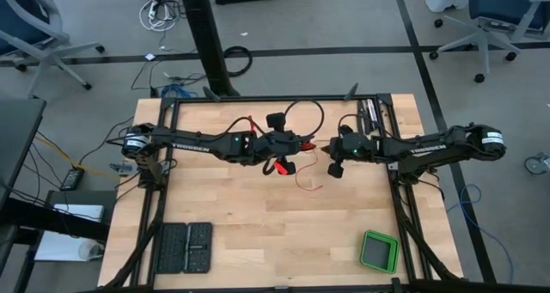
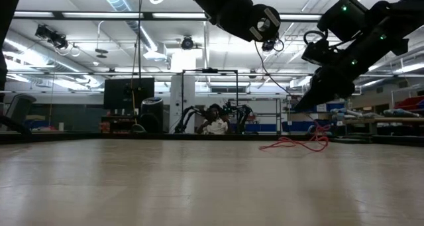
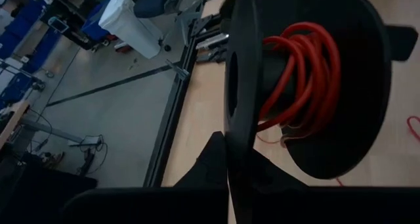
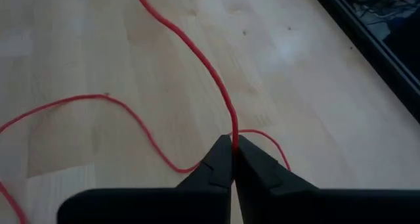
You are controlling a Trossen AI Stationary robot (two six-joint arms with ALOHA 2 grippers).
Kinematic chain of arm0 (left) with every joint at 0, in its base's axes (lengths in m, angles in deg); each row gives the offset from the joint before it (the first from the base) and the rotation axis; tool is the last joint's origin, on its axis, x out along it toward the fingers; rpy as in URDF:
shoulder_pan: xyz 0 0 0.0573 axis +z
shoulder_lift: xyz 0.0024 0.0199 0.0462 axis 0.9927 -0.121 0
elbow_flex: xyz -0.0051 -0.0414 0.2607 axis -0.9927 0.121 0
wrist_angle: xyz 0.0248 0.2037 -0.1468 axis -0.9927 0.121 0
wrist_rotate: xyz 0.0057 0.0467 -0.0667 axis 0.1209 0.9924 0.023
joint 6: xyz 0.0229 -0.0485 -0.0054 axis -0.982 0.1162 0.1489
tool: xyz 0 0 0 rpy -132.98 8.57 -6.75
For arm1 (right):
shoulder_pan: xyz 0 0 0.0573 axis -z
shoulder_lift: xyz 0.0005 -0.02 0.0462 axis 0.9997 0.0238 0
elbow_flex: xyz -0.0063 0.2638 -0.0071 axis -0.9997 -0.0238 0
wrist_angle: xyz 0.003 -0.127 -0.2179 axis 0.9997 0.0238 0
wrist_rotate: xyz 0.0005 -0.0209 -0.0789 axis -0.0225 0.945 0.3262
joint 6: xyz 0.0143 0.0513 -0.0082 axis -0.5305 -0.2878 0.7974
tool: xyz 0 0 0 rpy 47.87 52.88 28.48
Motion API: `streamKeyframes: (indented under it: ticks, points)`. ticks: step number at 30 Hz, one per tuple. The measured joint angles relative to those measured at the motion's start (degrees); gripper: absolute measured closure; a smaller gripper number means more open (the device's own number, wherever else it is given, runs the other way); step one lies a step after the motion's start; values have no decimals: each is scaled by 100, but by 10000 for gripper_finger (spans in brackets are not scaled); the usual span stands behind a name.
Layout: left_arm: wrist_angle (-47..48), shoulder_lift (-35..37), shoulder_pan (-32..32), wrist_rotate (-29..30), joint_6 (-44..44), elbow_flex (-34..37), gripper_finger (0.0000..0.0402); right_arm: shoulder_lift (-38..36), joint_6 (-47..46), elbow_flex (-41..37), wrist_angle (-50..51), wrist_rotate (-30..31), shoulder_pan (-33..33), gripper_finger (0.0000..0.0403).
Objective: Coil cords
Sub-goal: Coil the red wire cable onto the black spool
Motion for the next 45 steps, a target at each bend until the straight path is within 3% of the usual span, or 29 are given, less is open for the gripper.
streamKeyframes:
  ticks: [6, 11, 16, 21, 28, 34, 45]
  points:
    - [188, 0, 5, -321, 94, -2, 401, -204, -4, 3, -105, 159, -2, 399]
    - [465, 2, 17, -496, -65, -4, 401, -384, -133, 244, -50, 1446, 9, 400]
    - [1164, 2, 51, -173, -347, -4, 401, -765, -1, 470, -53, 1755, -8, 401]
    - [1844, 2, 219, 2, -80, -4, 401, -1355, -1, 624, -106, 1291, -153, 401]
    - [1727, 2, 396, -4, 672, -4, 401, -1588, -390, 896, -475, 254, -456, 402]
    - [1593, 2, 464, -77, 1484, -4, 401, -1252, -474, 1095, -901, 13, -754, 402]
    - [1557, 2, 507, -1090, 2696, -320, 401, -178, -5, 1455, -2048, 89, -861, 403]
